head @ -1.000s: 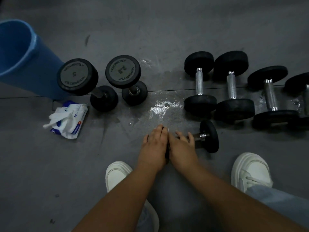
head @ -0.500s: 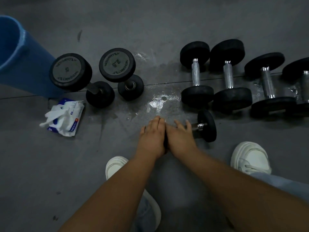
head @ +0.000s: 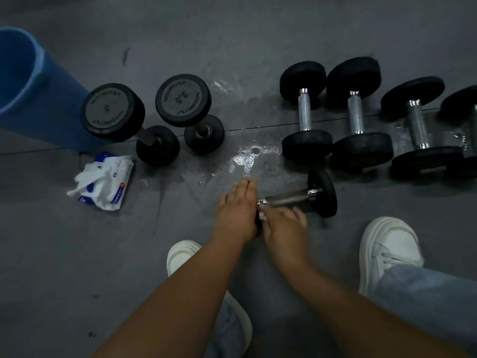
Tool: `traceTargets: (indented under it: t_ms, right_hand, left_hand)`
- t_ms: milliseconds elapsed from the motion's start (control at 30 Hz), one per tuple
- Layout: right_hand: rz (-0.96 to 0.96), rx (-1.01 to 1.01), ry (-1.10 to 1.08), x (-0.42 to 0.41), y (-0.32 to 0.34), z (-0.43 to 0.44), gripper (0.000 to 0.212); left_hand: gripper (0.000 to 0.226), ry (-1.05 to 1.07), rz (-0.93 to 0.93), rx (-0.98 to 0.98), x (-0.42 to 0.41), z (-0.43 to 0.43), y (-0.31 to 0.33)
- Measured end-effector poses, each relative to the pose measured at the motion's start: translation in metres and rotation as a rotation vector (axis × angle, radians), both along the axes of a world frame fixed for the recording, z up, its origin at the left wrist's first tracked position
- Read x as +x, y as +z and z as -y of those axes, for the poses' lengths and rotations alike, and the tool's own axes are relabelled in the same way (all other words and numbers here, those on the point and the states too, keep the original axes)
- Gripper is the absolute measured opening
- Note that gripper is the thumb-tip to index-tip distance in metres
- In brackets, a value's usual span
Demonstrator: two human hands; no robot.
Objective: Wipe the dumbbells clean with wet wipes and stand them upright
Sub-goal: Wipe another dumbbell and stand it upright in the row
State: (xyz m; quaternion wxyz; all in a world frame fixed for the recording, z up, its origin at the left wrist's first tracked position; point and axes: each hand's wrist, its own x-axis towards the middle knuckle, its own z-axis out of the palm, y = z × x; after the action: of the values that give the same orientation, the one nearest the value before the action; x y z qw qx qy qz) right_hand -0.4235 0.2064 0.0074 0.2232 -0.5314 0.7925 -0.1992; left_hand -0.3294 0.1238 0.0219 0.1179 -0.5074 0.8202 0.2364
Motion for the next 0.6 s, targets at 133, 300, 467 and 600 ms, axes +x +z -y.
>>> traceTargets:
  t_ms: [133, 300, 467, 600]
  right_hand:
    - [0.952, 0.265, -0.801, 0.009, -0.013, 0.016, 0.025]
    - [1.615, 0.225, -1.237, 0.02, -0.013, 0.043, 0.034]
    - [1.669, 0.24, -1.22, 0.014, -0.017, 0.036, 0.029]
    - [1.625, 0.221, -1.198, 0.024, -0.021, 0.029, 0.026]
  left_hand:
    - [0.106, -0.008, 0.011, -0.002, 0.002, -0.003, -0.002]
    - [0.099, 0.018, -0.018, -0.038, 0.001, -0.007, -0.004]
    - [0.098, 0.022, -0.018, -0.035, 0.0, -0.011, -0.007]
    - [0.096, 0.034, -0.029, -0.046, 0.001, -0.01, -0.007]
